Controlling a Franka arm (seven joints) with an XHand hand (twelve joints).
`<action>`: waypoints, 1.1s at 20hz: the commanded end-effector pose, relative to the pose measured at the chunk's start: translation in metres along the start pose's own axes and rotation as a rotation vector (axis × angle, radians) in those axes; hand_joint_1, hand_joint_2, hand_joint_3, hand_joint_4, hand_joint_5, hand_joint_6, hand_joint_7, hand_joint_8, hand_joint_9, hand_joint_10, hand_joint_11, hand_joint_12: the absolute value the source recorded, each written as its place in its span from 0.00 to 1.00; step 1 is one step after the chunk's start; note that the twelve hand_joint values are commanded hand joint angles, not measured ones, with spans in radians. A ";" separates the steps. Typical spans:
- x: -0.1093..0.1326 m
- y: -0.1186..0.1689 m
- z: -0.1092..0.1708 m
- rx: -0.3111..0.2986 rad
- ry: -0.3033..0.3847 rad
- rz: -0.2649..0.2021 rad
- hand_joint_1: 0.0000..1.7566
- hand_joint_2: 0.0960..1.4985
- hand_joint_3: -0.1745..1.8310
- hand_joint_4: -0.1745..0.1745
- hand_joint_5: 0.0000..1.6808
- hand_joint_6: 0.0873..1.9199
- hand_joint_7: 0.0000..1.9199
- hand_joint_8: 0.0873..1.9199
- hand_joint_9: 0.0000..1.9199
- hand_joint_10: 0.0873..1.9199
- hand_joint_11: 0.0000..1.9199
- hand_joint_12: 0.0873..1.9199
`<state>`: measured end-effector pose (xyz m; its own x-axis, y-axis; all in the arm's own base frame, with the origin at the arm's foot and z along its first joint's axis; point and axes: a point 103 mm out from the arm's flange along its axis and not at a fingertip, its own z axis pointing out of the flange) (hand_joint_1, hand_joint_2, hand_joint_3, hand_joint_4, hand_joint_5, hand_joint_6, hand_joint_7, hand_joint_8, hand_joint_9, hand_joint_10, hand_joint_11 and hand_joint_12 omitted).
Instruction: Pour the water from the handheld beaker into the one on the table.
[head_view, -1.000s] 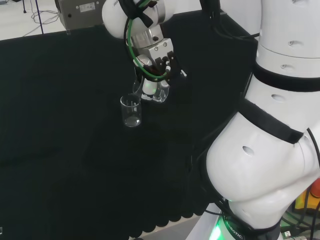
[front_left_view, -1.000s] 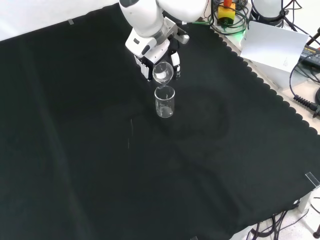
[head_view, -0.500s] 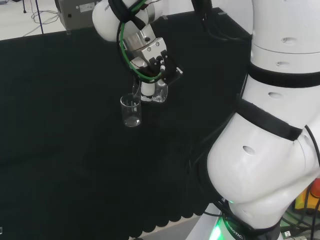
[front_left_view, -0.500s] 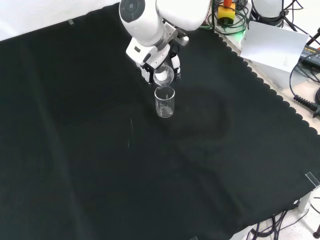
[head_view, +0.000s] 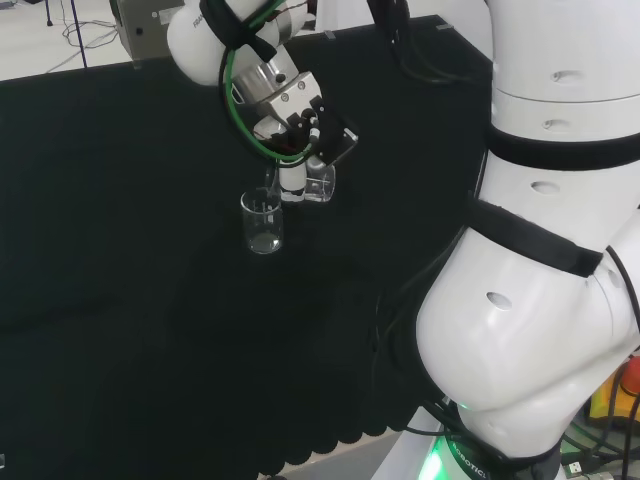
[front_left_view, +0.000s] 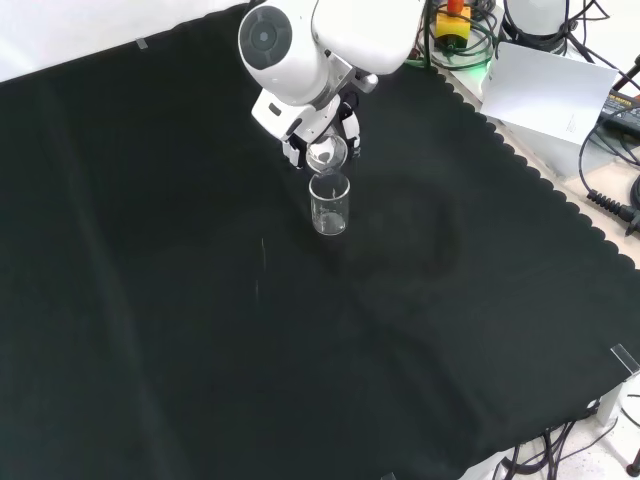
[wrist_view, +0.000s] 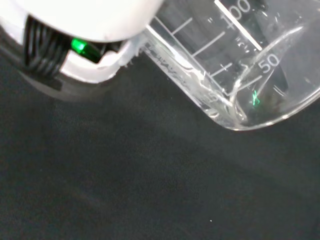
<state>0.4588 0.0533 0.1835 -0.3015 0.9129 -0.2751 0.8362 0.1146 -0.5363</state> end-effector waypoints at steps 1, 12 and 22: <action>0.005 -0.001 -0.007 0.014 -0.021 0.006 0.82 0.37 0.38 0.00 0.85 0.12 0.72 0.19 0.85 0.00 0.75 0.26; 0.005 -0.002 -0.013 0.031 -0.077 0.001 0.82 0.37 0.38 0.00 0.85 0.12 0.72 0.19 0.85 0.00 0.75 0.26; 0.011 -0.001 -0.021 0.065 -0.129 0.005 0.82 0.38 0.38 0.00 0.85 0.12 0.72 0.19 0.85 0.00 0.75 0.25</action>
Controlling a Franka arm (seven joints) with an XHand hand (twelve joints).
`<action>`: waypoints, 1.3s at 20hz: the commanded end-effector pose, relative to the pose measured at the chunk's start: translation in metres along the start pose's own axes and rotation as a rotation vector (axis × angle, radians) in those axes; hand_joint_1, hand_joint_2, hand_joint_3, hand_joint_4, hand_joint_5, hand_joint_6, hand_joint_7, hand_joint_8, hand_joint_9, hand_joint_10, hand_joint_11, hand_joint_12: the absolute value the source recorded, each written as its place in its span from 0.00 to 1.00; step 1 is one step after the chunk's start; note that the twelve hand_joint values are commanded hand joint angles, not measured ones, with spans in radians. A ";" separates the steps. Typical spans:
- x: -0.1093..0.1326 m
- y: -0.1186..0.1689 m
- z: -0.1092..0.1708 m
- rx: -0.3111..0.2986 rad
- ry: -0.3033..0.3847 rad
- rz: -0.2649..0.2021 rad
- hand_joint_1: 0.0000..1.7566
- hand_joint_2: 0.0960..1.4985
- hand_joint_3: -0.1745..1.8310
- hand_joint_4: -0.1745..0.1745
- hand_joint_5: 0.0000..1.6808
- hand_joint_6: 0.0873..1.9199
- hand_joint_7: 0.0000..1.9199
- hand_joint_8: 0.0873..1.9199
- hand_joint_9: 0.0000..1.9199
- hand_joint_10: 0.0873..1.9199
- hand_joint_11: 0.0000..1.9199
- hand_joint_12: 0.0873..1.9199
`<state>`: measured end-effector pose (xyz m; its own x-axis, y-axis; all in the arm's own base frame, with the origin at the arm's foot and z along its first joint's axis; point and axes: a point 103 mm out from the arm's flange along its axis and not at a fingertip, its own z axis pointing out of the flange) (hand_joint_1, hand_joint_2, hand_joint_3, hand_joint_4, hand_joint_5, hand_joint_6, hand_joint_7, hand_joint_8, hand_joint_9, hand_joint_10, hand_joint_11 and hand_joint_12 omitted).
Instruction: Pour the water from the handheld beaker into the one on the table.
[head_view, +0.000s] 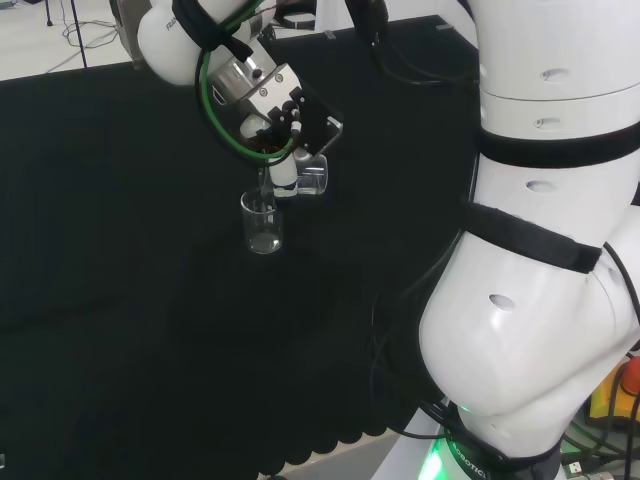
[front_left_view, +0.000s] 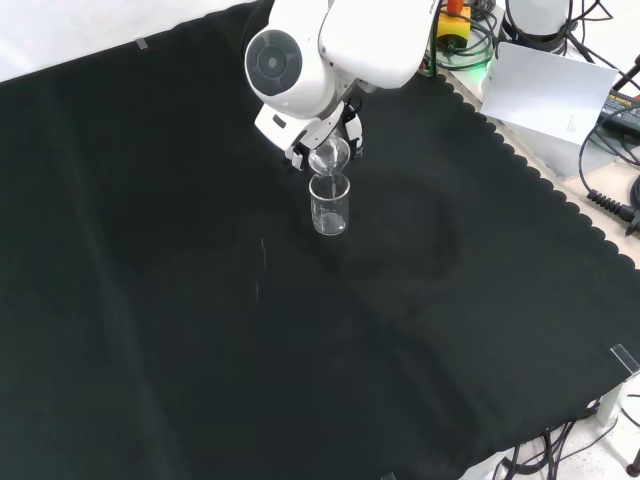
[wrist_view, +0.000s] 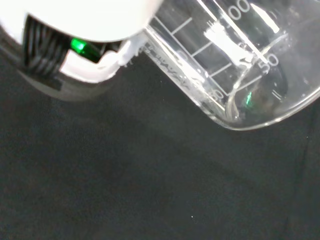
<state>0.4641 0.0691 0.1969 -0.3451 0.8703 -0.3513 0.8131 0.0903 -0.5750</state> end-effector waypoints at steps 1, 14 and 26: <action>0.002 0.000 -0.001 0.016 -0.043 0.007 0.82 0.38 0.38 0.00 0.85 0.12 0.72 0.19 0.85 0.00 0.75 0.25; 0.010 0.000 -0.007 0.063 -0.113 0.038 0.82 0.38 0.37 0.00 0.84 0.12 0.72 0.19 0.85 0.00 0.75 0.25; 0.010 0.002 -0.011 0.121 -0.180 0.064 0.82 0.38 0.37 0.00 0.84 0.12 0.72 0.19 0.85 0.00 0.75 0.25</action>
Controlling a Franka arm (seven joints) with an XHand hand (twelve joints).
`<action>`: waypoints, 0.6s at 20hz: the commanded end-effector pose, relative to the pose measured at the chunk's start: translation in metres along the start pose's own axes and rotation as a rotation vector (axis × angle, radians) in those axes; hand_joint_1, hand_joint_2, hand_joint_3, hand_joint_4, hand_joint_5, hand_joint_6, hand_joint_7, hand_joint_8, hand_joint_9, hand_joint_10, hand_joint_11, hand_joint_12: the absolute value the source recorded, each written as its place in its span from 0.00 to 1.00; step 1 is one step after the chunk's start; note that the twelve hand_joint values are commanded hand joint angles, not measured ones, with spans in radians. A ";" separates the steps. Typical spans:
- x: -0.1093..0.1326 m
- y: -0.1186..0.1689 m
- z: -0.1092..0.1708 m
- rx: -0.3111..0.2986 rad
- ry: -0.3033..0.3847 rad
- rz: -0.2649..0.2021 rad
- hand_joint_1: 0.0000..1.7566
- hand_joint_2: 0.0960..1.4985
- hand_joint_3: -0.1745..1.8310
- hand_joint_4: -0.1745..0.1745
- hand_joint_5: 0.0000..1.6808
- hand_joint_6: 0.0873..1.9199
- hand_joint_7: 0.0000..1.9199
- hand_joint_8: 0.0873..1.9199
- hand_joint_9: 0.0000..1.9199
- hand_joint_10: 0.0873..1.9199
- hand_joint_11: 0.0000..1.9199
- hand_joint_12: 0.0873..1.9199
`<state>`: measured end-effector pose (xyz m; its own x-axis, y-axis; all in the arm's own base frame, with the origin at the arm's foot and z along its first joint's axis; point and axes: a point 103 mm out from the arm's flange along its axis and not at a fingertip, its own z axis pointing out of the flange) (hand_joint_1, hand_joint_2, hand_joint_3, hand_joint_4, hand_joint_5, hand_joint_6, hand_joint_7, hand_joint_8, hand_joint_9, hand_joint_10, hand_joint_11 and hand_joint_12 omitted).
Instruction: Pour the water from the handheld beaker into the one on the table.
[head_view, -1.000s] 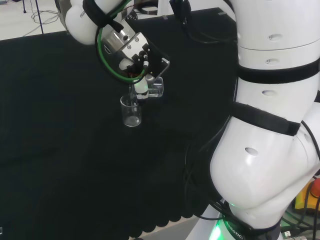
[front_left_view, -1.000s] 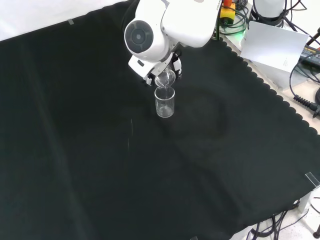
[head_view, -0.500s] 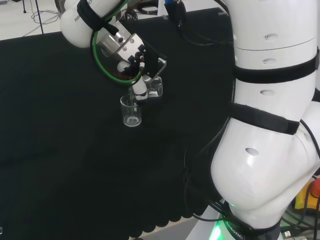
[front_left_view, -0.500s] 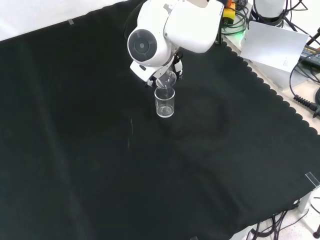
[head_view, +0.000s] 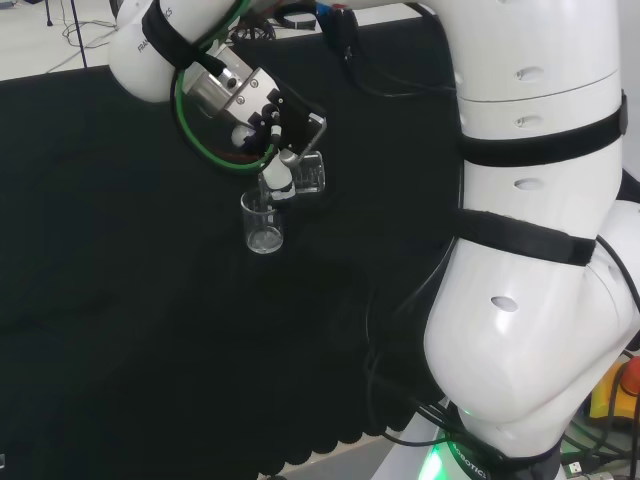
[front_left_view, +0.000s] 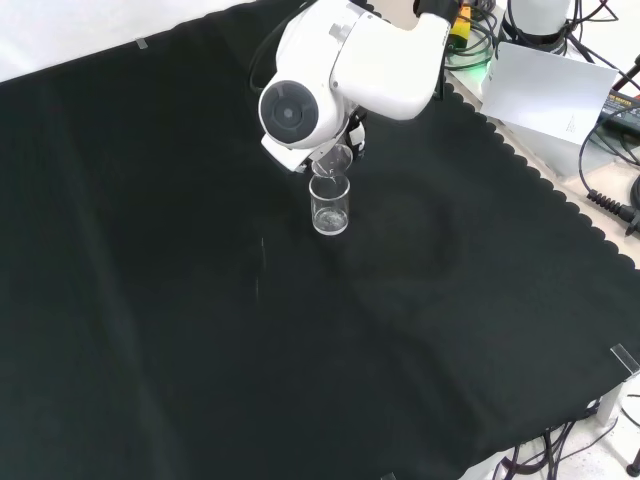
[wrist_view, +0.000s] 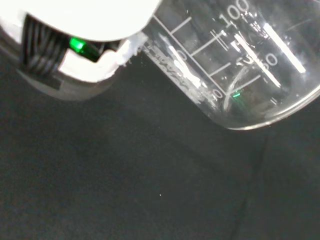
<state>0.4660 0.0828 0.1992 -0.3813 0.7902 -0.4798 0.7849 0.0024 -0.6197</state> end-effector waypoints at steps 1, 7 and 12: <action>-0.001 0.000 -0.002 0.036 -0.031 0.021 0.82 0.38 0.37 0.00 0.84 0.12 0.72 0.19 0.85 0.00 0.75 0.25; 0.004 -0.002 -0.007 0.051 -0.049 0.019 0.82 0.38 0.37 0.00 0.84 0.12 0.71 0.19 0.85 0.00 0.75 0.25; 0.007 -0.002 -0.010 0.064 -0.072 0.023 0.82 0.39 0.36 0.00 0.84 0.12 0.71 0.19 0.85 0.00 0.75 0.25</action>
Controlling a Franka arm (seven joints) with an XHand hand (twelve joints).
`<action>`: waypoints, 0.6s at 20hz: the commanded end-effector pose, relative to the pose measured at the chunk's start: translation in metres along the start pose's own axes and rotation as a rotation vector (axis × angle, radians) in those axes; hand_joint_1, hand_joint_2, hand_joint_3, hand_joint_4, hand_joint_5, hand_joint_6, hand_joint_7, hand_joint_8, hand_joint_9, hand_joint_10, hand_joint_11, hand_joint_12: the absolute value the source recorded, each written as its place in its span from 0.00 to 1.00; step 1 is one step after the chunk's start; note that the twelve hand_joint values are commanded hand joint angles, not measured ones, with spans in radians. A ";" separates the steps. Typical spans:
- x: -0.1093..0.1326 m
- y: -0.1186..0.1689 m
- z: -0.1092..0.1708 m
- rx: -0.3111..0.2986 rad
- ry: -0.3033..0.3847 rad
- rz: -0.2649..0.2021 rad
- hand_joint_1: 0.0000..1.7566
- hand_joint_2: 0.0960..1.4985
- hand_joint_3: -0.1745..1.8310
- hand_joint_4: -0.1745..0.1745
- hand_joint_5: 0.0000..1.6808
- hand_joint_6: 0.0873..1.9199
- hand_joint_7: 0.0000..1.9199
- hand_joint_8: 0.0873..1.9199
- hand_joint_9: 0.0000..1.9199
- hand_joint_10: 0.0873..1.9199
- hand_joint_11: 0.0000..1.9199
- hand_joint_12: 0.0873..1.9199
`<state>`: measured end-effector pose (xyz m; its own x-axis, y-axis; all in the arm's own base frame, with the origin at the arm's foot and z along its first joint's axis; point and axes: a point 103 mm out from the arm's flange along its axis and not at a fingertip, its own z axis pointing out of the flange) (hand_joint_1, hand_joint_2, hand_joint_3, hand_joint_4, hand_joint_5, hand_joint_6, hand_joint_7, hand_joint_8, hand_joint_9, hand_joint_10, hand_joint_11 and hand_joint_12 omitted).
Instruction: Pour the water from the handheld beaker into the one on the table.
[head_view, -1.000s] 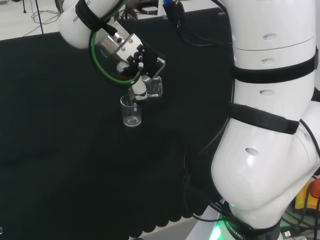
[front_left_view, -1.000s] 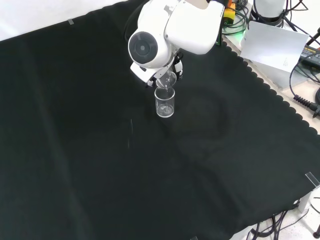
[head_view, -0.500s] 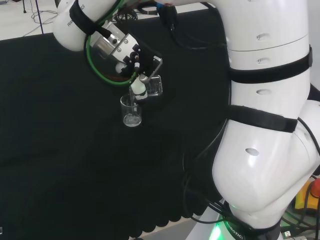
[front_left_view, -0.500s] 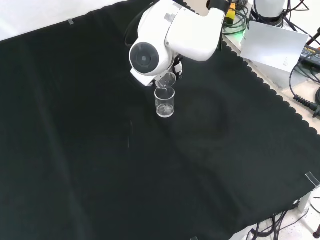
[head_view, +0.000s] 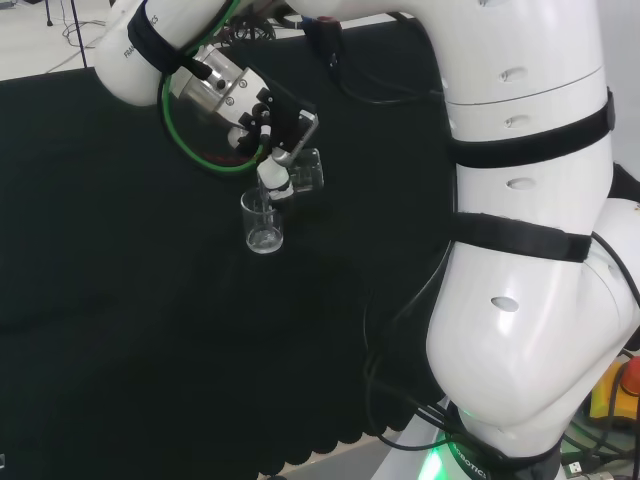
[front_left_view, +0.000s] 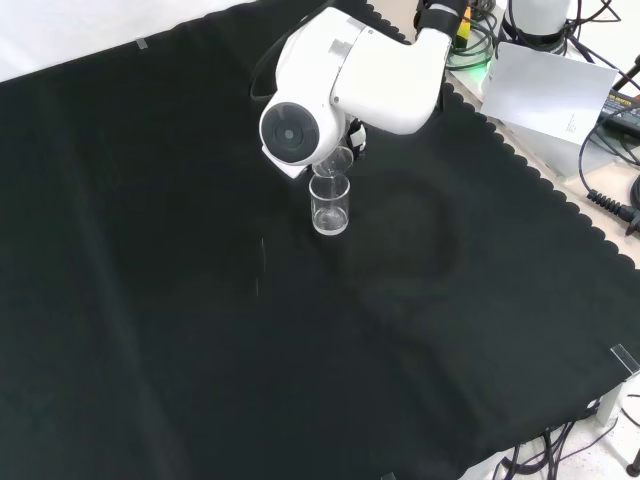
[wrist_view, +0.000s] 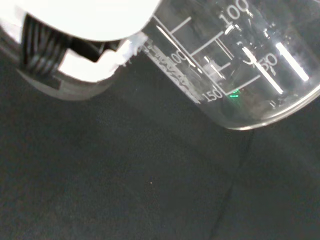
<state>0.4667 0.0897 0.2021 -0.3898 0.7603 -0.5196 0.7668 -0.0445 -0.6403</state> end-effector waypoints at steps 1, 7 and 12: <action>0.002 -0.001 -0.004 0.017 -0.030 0.006 0.82 0.39 0.36 0.00 0.84 0.12 0.71 0.19 0.85 0.00 0.75 0.25; 0.006 -0.004 -0.008 0.031 -0.064 0.023 0.82 0.39 0.36 0.00 0.84 0.12 0.71 0.20 0.85 0.00 0.75 0.25; 0.006 -0.006 -0.012 0.036 -0.071 0.021 0.82 0.39 0.36 0.00 0.84 0.12 0.71 0.20 0.85 0.00 0.75 0.25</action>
<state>0.4663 0.1014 0.2079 -0.4077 0.7176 -0.5647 0.7600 -0.0760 -0.6454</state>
